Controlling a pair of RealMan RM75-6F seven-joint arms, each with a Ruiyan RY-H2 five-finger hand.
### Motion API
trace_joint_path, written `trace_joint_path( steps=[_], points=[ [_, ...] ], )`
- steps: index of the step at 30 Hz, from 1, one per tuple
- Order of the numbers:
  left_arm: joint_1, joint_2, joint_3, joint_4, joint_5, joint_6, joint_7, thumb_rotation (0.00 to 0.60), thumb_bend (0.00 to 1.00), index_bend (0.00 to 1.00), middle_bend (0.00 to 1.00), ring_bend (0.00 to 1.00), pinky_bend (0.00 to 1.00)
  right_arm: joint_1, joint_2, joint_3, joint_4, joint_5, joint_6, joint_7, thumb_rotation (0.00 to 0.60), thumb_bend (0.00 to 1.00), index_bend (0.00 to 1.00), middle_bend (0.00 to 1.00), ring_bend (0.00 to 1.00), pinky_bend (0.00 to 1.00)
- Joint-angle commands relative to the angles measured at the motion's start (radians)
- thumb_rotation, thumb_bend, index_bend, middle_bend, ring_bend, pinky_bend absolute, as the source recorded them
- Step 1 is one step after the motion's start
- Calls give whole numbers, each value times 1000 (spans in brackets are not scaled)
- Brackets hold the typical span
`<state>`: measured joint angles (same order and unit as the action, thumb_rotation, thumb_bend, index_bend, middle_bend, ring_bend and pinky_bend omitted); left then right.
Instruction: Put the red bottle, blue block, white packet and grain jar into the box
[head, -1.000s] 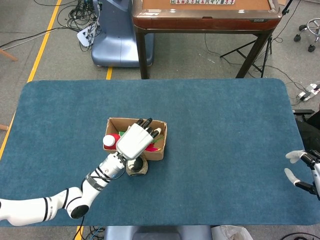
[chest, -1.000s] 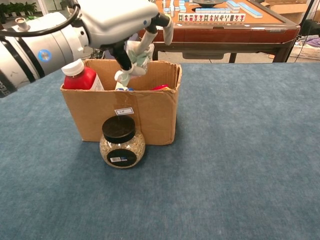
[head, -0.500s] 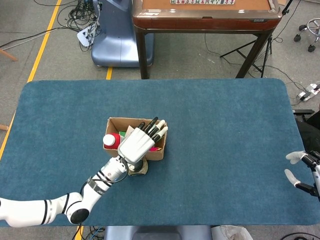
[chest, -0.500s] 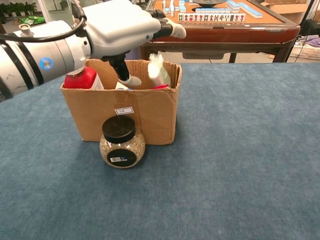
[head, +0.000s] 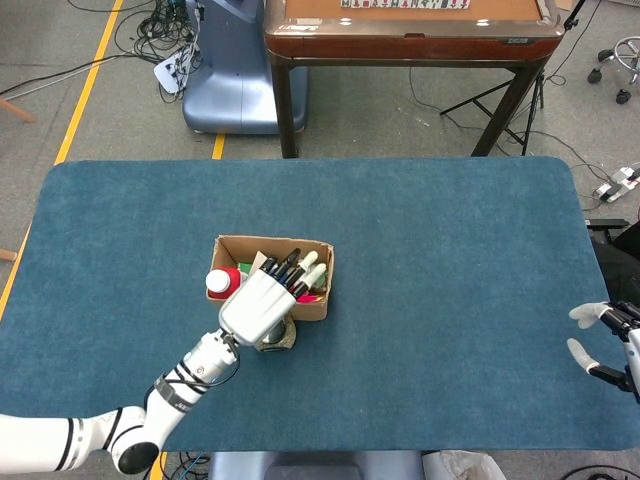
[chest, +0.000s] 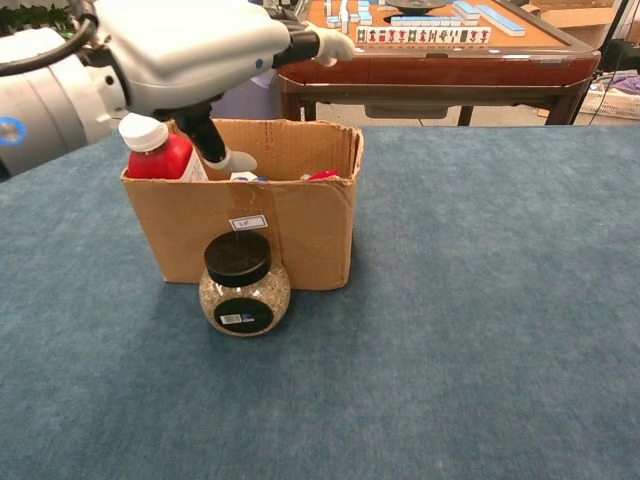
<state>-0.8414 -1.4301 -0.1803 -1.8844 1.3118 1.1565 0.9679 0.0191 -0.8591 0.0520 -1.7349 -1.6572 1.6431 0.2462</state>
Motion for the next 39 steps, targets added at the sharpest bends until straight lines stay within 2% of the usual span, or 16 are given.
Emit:
trace_joint_path(
  steps=[1,7,13,24,30,39],
  points=[
    [32,65,45,-75,71,30,14,600,170,130,161,185,398,1,-1,0,0,1,-1,-2,600,285,451,530,426,578],
    [83,166,130,-154,203,50,20,600,171,185,176,200,410,2,-3,0,0,4,-5,-7,600,285,451,530,426,578],
    [126,231,204,-148,328,53,0,600,171,172,176,200,416,1,-5,-1,-1,4,-4,-13,600,285,451,530,426,578],
    [134,319,315,-61,559,2,-285,600,170,228,226,244,440,2,-5,4,3,20,-8,-11,600,285,451,530,426,578],
    [108,306,335,46,643,-38,-405,600,171,227,242,243,445,2,-4,5,3,29,-13,-8,600,285,451,530,426,578],
    [82,232,313,193,670,-65,-524,600,171,219,232,239,445,1,-3,12,9,46,-14,-2,600,285,451,530,426,578]
  ],
)
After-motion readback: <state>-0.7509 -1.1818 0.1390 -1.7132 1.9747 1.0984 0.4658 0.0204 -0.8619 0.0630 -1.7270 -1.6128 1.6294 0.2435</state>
